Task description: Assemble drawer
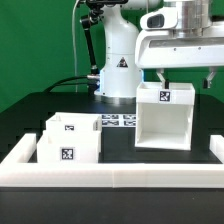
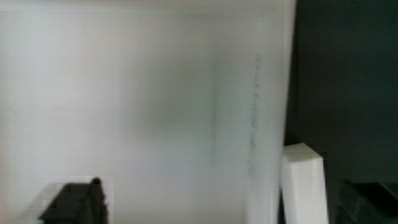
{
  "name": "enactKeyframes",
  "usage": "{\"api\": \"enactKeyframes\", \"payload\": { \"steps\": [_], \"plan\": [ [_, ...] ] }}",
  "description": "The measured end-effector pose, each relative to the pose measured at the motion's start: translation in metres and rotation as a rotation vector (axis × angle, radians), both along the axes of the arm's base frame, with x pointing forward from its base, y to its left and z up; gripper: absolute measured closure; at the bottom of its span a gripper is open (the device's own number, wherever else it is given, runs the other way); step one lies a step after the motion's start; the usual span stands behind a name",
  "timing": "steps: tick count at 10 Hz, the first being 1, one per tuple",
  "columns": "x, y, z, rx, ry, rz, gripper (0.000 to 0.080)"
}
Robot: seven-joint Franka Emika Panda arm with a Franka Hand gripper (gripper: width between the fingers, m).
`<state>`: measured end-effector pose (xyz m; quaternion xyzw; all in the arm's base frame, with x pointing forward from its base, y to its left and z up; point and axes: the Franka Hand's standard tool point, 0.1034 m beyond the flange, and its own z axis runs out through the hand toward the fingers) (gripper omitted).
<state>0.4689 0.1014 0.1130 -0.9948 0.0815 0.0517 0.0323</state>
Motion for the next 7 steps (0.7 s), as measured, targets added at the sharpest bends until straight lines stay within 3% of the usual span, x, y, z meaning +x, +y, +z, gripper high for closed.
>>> {"api": "enactKeyframes", "payload": {
  "steps": [4,7],
  "plan": [
    [-0.0068,0.007,-0.0104,0.0,-0.005,0.005,0.015],
    [-0.0064,0.007,-0.0101,0.0,-0.005,0.007,0.0554]
  ]
}}
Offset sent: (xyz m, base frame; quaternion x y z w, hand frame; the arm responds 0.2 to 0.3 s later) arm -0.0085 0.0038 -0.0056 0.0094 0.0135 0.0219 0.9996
